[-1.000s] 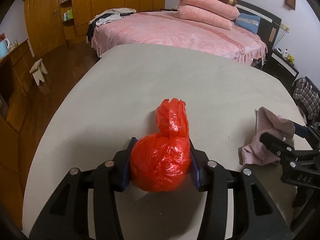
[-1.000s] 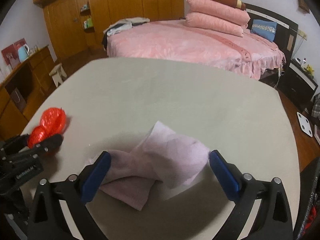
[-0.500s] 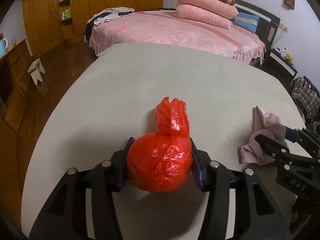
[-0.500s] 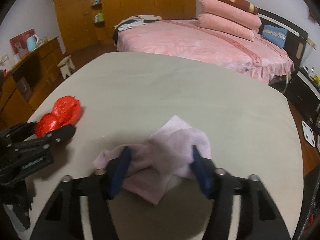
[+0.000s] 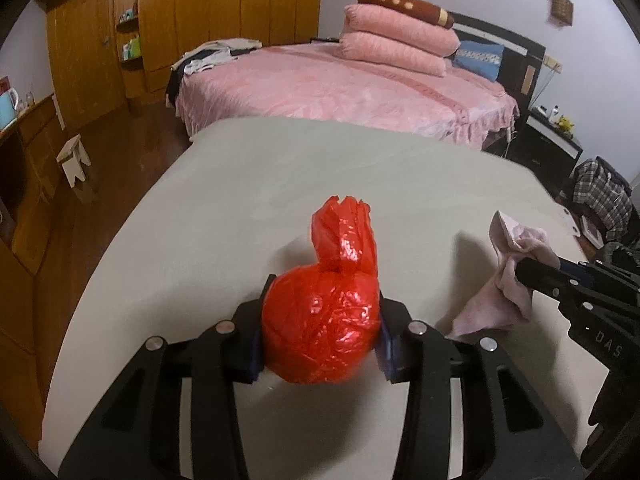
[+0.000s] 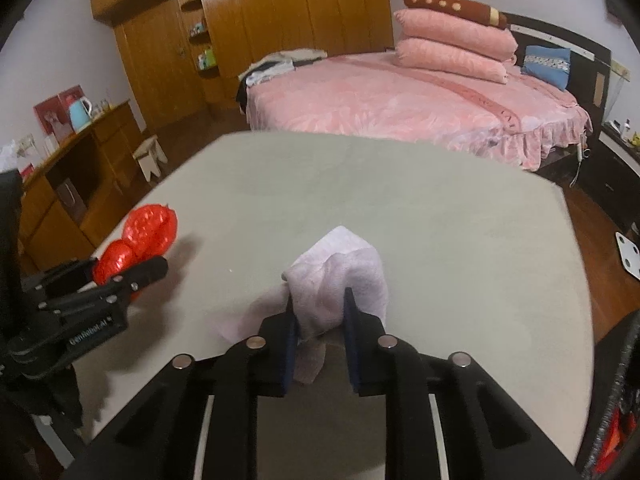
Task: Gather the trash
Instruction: 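Lift the red bag and pink cloth and carry both over the bin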
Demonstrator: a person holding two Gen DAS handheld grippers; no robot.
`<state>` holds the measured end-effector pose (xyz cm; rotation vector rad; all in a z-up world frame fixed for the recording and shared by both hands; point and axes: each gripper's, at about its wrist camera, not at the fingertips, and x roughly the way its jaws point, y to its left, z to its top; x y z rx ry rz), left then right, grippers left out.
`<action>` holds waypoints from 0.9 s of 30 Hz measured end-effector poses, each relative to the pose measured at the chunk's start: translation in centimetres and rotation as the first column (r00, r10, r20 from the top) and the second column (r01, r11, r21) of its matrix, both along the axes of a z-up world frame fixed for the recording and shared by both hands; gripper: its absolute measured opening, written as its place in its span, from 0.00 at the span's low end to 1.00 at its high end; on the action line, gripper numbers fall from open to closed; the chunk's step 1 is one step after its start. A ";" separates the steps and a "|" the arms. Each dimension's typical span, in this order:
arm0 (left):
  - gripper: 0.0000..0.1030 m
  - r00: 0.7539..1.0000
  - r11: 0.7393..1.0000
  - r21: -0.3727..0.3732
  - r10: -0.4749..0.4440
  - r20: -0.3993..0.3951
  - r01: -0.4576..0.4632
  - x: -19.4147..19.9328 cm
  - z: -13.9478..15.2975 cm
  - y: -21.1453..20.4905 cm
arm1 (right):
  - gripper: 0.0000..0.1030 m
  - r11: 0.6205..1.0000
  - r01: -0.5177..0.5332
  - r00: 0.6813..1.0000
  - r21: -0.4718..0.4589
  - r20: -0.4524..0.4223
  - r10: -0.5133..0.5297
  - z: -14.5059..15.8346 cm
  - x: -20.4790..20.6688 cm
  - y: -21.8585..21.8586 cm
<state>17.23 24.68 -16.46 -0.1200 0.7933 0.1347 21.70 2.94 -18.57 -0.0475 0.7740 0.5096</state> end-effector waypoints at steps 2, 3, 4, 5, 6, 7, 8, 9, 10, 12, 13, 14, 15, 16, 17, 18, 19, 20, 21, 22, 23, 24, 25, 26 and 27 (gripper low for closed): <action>0.40 1.000 1.000 0.004 -0.010 0.019 0.010 -0.5 1.0 -1.0 | 0.20 1.000 0.003 1.000 0.010 0.019 -0.003 1.0 -0.4 -0.6; 0.40 1.000 1.000 0.006 -0.015 0.027 0.015 -0.7 1.4 -1.4 | 0.20 1.000 0.006 1.000 0.014 0.031 -0.007 1.5 -0.7 -0.9; 0.40 0.999 1.000 0.010 -0.020 0.035 0.020 -0.9 1.9 -1.8 | 0.20 1.000 0.009 0.999 0.016 0.039 -0.009 1.9 -0.8 -1.2; 0.40 0.999 1.000 0.013 -0.022 0.039 0.022 -1.0 2.4 -2.3 | 0.20 1.000 0.013 0.998 0.022 0.055 -0.014 2.5 -1.1 -1.6; 0.40 0.999 1.000 0.010 -0.022 0.043 0.022 -1.1 2.8 -2.7 | 0.20 1.000 0.017 0.998 0.026 0.061 -0.018 2.9 -1.3 -1.9; 0.40 0.998 1.000 0.000 -0.023 0.052 0.023 -1.3 3.3 -3.0 | 0.20 0.999 0.023 0.997 0.034 0.068 -0.025 3.4 -1.5 -2.4; 0.40 0.998 1.000 -0.010 -0.024 0.065 0.025 -1.5 3.9 -3.4 | 0.20 0.999 0.031 0.996 0.042 0.076 -0.034 4.1 -1.8 -2.9; 0.40 0.997 0.999 -0.018 -0.026 0.078 0.027 -1.7 4.4 -3.7 | 0.20 0.998 0.039 0.996 0.044 0.083 -0.042 4.6 -2.1 -3.4; 0.40 0.996 0.999 -0.025 -0.029 0.085 0.031 -1.8 4.8 -4.0 | 0.20 0.998 0.044 0.995 0.045 0.090 -0.048 5.0 -2.2 -3.8; 0.40 0.994 0.999 -0.030 -0.036 0.105 0.040 -2.1 5.8 -4.8 | 0.20 0.997 0.060 0.992 0.050 0.106 -0.065 6.0 -2.8 -4.8; 0.40 0.993 0.999 -0.027 -0.041 0.113 0.045 -2.2 6.3 -5.3 | 0.20 0.997 0.063 0.992 0.054 0.110 -0.068 6.4 -2.9 -5.2; 0.40 0.992 0.998 -0.023 -0.047 0.121 0.050 -2.3 6.8 -5.9 | 0.20 0.996 0.065 0.991 0.058 0.114 -0.072 6.7 -3.1 -5.6; 0.40 0.991 0.998 -0.020 -0.051 0.127 0.054 -2.5 7.1 -6.4 | 0.20 0.995 0.074 0.989 0.060 0.127 -0.081 7.4 -3.5 -6.3; 0.40 0.989 0.998 -0.019 -0.062 0.138 0.065 -2.7 7.8 -7.0 | 0.20 0.995 0.079 0.987 0.059 0.134 -0.087 7.7 -3.8 -6.7; 0.40 0.987 0.997 -0.020 -0.069 0.143 0.073 -2.8 8.1 -7.6 | 0.20 0.995 0.085 0.986 0.058 0.140 -0.092 8.0 -4.0 -7.0; 0.40 0.986 0.997 -0.019 -0.075 0.151 0.079 -3.0 8.6 -8.0 | 0.20 0.994 0.092 0.984 0.059 0.148 -0.100 8.5 -4.3 -7.6; 0.40 0.984 0.996 -0.015 -0.083 0.159 0.086 -3.2 9.1 -8.6 | 0.20 0.993 0.100 0.982 0.064 0.155 -0.109 8.9 -4.7 -8.2; 0.40 0.981 0.995 -0.011 -0.094 0.167 0.097 -3.4 9.6 -9.2 | 0.20 0.992 0.104 0.980 0.067 0.160 -0.114 9.3 -5.0 -8.6; 0.40 0.979 0.994 -0.008 -0.103 0.174 0.106 -3.6 10.0 -9.7 | 0.20 0.991 0.109 0.978 0.071 0.168 -0.120 9.8 -5.3 -9.2; 0.40 0.977 0.993 -0.005 -0.111 0.181 0.114 -3.8 10.4 -10.3 | 0.20 0.991 0.114 0.976 0.074 0.180 -0.126 10.3 -5.7 -9.7; 0.40 0.975 0.993 -0.005 -0.118 0.187 0.121 -3.9 10.7 -10.8 | 0.20 0.990 0.117 0.973 0.075 0.189 -0.130 10.7 -6.1 -10.2; 0.40 0.974 0.992 -0.006 -0.123 0.191 0.127 -4.1 10.9 -11.2 | 0.20 0.990 0.122 0.971 0.077 0.200 -0.135 11.2 -6.5 -10.7; 0.40 0.972 0.991 -0.006 -0.131 0.196 0.135 -4.2 11.2 -11.7 | 0.20 0.989 0.127 0.967 0.080 0.211 -0.141 11.7 -6.9 -11.3; 0.40 0.969 0.990 -0.006 -0.140 0.202 0.144 -4.4 11.6 -12.3 | 0.20 0.988 0.131 0.965 0.083 0.218 -0.147 12.0 -7.3 -11.7; 0.40 0.967 0.988 -0.005 -0.147 0.207 0.151 -4.6 11.8 -12.7 | 0.20 0.987 0.138 0.961 0.087 0.227 -0.155 12.4 -7.6 -12.3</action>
